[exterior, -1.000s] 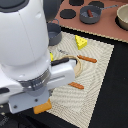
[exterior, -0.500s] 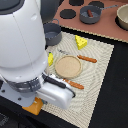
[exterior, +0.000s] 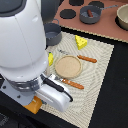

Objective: Interact with the objects in diverse but meaningful ways.

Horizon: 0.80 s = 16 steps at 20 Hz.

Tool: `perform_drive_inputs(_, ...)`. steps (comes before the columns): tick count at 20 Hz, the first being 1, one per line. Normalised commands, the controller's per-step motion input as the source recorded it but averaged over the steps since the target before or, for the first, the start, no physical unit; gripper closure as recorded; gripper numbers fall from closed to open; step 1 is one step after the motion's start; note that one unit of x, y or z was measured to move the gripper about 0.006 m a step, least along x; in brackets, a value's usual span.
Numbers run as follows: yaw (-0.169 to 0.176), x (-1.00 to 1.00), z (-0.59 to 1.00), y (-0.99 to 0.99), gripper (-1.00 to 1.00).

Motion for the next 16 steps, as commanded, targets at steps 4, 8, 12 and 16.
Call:
perform_drive_inputs(4,0.060,-0.82,-0.04,0.39,1.00)
perform_drive_inputs(8,0.044,-0.89,-0.03,0.37,1.00)
perform_drive_inputs(12,0.043,-0.87,-0.06,0.39,1.00)
perform_drive_inputs(16,0.041,-0.86,-0.07,0.39,1.00)
